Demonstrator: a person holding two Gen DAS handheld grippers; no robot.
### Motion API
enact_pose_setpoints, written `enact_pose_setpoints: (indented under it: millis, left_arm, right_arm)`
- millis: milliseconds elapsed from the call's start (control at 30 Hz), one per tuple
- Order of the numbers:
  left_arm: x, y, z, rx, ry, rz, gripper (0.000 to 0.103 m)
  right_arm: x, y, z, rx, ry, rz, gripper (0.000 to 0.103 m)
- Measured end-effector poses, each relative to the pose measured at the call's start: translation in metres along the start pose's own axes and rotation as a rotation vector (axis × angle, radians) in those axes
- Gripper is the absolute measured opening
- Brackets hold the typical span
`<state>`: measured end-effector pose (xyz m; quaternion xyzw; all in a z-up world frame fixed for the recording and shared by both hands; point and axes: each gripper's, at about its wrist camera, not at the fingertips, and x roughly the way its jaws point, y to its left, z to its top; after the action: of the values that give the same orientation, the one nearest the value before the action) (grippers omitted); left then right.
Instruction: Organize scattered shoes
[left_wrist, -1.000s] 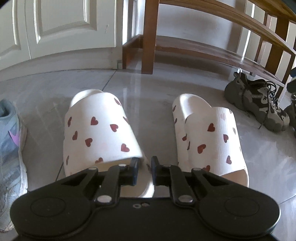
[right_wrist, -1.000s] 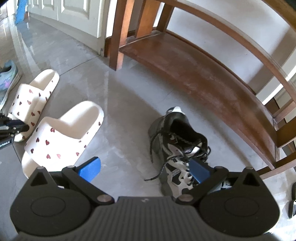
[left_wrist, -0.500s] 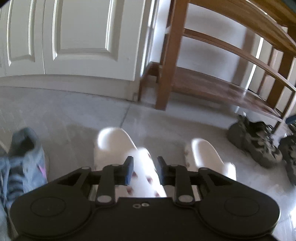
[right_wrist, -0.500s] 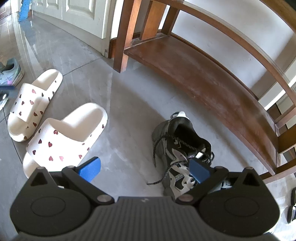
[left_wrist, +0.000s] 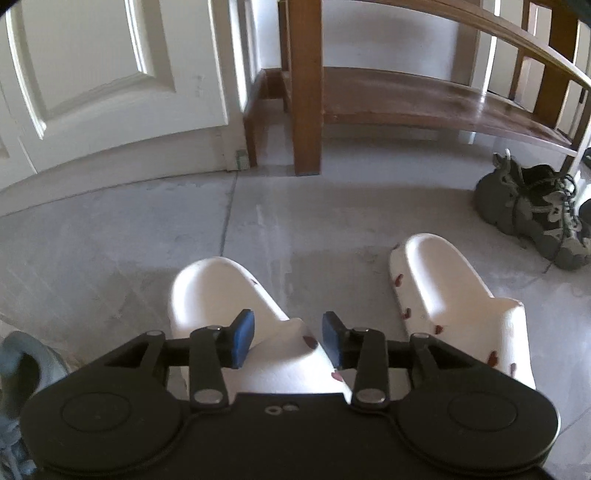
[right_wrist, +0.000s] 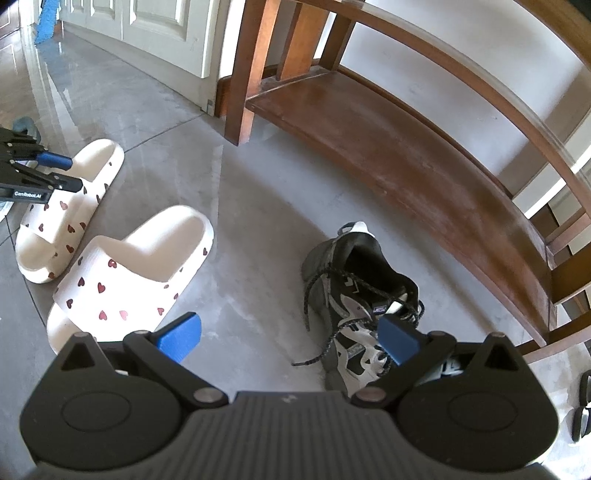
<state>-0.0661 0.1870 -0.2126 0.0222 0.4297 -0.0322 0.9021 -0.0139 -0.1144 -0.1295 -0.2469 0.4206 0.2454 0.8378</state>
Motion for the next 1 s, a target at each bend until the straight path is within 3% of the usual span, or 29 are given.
enact_pose_setpoints:
  millis: [167,267,467,700,867,1000]
  left_arm:
    - [-0.008,-0.021,-0.012,0.138,-0.012,-0.182,0.038]
    - [-0.01,-0.027,-0.017,0.165,-0.018,-0.262,0.038]
    - [-0.004,-0.028,-0.021,0.045,-0.032,-0.393,0.039]
    - [-0.004,-0.04,-0.022,0.012,-0.058,-0.38,0.039]
    - [-0.03,-0.045,-0.024,-0.002,-0.118,-0.307,0.04]
    - [-0.041,-0.066,-0.016,0.056,-0.125,-0.252,0.042]
  right_arm:
    - [0.002,0.0,0.001,0.003,0.007,0.002,0.102]
    - [0.003,0.0,0.0,0.002,0.011,0.003,0.102]
    - [0.003,0.002,0.0,0.0,0.018,0.014,0.102]
    - [0.004,0.002,-0.001,0.002,0.019,0.024,0.102]
    - [0.003,0.0,-0.002,0.014,0.006,0.019,0.102]
    - [0.005,-0.004,-0.003,0.047,-0.007,0.014,0.103]
